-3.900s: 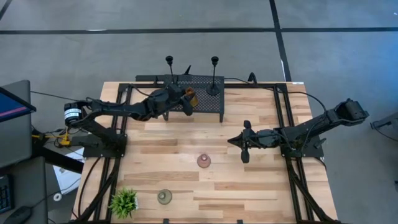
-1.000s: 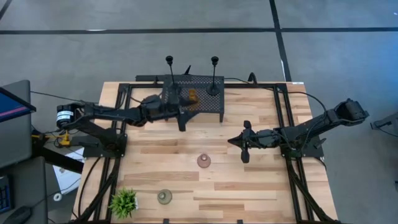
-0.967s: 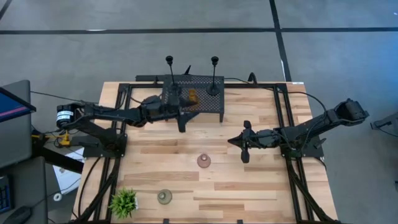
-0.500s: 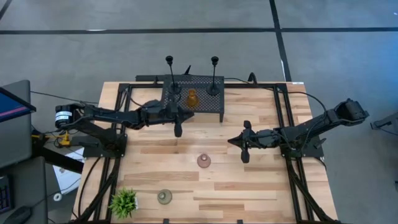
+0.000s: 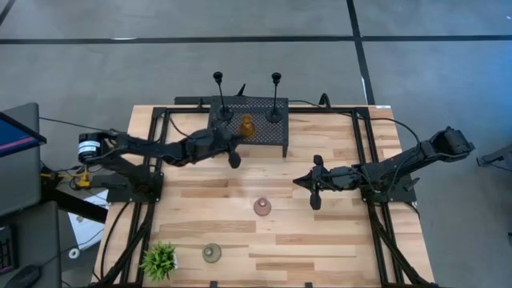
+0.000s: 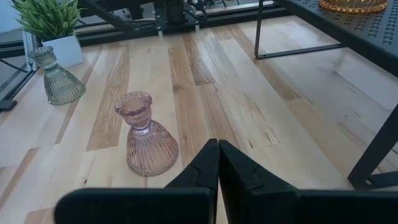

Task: Pick & Place candle stick holders
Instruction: Put the brown glass candle holder on the shelf

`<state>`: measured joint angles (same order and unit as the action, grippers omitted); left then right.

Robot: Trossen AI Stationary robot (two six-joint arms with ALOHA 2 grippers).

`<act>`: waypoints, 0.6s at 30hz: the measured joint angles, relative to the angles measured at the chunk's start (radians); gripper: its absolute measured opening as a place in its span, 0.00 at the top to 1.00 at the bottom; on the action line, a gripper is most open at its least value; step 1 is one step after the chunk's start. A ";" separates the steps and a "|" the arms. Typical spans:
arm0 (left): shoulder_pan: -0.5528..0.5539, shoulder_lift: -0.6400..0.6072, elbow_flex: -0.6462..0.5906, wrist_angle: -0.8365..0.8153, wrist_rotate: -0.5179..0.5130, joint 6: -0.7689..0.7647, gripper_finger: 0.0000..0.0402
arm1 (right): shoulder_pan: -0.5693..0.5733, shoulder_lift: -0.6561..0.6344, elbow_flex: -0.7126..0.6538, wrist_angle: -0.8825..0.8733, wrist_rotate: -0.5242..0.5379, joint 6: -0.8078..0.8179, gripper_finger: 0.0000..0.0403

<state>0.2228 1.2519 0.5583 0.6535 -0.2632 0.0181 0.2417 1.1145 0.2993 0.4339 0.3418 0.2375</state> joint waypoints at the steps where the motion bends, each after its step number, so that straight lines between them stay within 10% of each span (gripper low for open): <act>1: 0.008 0.009 0.000 0.008 -0.001 -0.004 0.99 | 0.000 0.000 0.000 0.000 0.000 0.000 1.00; 18: 0.108 0.120 0.043 0.133 0.063 -0.023 0.99 | 0.000 0.000 0.000 -0.016 0.000 0.000 1.00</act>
<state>0.3303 1.3723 0.6013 0.7866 -0.2005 -0.0048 0.2417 1.1145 0.2993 0.4183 0.3420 0.2375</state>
